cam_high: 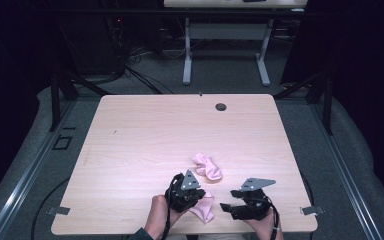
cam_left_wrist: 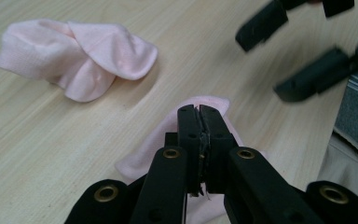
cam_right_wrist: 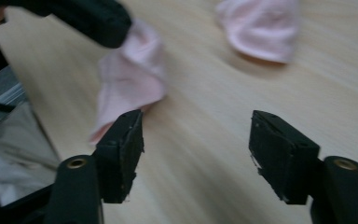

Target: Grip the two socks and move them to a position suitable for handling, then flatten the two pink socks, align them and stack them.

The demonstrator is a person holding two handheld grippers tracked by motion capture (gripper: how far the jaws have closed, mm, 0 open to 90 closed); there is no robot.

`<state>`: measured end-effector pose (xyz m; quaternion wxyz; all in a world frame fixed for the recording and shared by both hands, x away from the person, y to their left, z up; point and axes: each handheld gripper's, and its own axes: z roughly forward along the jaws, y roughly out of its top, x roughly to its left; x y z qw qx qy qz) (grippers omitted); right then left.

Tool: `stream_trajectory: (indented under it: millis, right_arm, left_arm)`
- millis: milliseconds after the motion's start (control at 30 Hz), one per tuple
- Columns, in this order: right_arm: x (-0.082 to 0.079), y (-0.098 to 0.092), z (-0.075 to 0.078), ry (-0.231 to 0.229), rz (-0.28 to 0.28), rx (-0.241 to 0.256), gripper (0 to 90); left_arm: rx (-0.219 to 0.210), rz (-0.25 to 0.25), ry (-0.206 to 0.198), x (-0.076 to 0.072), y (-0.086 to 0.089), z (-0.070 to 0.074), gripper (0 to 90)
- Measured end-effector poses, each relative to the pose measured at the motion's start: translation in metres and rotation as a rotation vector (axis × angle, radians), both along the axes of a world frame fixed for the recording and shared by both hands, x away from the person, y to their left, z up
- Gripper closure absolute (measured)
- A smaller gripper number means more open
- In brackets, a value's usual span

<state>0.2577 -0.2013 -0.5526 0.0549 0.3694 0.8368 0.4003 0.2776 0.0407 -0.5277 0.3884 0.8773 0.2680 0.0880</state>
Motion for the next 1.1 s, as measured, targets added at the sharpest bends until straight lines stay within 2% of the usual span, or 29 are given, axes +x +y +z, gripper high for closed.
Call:
stream_trajectory:
  millis: [33,100,133,167,233,300,367,500,567,733,867,900,933,967,1000,1033,1067,1100]
  right_arm:
    - [-0.004,0.014,-0.002,0.007,0.045,-0.013,49.2]
    - [-0.006,0.026,-0.007,0.027,0.078,-0.036,53.4]
    - [-0.006,0.026,-0.007,0.027,0.078,-0.036,53.4]
    - [-0.007,0.034,-0.012,0.042,0.104,-0.061,59.7]
    - [-0.007,0.038,-0.014,0.047,0.105,-0.071,60.9]
    - [-0.006,0.044,-0.019,0.049,0.108,-0.098,70.0]
    - [-0.006,0.045,-0.019,0.050,0.114,-0.105,72.1]
    - [-0.004,0.046,-0.021,0.054,0.112,-0.100,82.2]
    - [-0.004,0.046,-0.021,0.056,0.110,-0.094,83.0]
    - [0.000,0.039,-0.020,0.056,0.075,-0.056,84.5]
    - [0.000,0.025,-0.011,0.014,0.004,-0.032,85.2]
    - [-0.001,0.016,-0.003,-0.024,-0.038,-0.023,85.2]
    - [-0.001,0.016,-0.003,-0.024,-0.038,-0.023,85.2]
    - [-0.004,0.006,0.005,-0.062,-0.083,-0.037,85.1]
    - [-0.004,0.006,0.005,-0.062,-0.083,-0.037,85.1]
    - [-0.007,0.000,0.008,-0.075,-0.109,-0.046,85.0]
    - [-0.007,0.000,0.008,-0.075,-0.109,-0.046,85.0]
    - [-0.009,-0.005,0.006,-0.068,-0.126,-0.060,84.4]
  left_arm:
    - [-0.004,0.004,-0.002,0.000,0.001,0.001,88.5]
    - [-0.014,0.013,-0.004,0.000,0.003,0.002,88.5]
    - [-0.017,0.017,-0.007,-0.001,0.005,0.003,88.5]
    - [-0.034,0.022,-0.007,-0.001,0.007,0.004,88.4]
    - [-0.039,0.024,-0.008,-0.002,0.008,0.005,88.5]
    - [-0.049,0.026,-0.021,-0.004,0.009,0.006,88.5]
    - [-0.045,0.019,-0.024,-0.004,0.010,0.007,88.5]
    - [-0.050,0.019,-0.036,-0.007,0.015,0.008,88.5]
    - [-0.059,0.024,-0.040,-0.009,0.020,0.009,88.5]
    - [-0.084,0.045,-0.060,-0.012,0.036,0.015,88.5]
    - [-0.110,0.011,-0.094,-0.015,0.047,0.022,88.5]
    - [-0.099,-0.003,-0.115,-0.019,0.048,0.023,88.5]
    - [-0.099,-0.003,-0.115,-0.019,0.048,0.023,88.5]
    - [-0.088,-0.051,-0.121,-0.023,0.049,0.022,88.5]
    - [-0.088,-0.051,-0.121,-0.023,0.049,0.022,88.5]
    - [-0.052,-0.058,-0.115,-0.026,0.046,0.016,88.5]
    - [-0.052,-0.058,-0.115,-0.026,0.046,0.016,88.4]
    - [-0.034,-0.075,-0.100,-0.027,0.046,0.010,88.4]
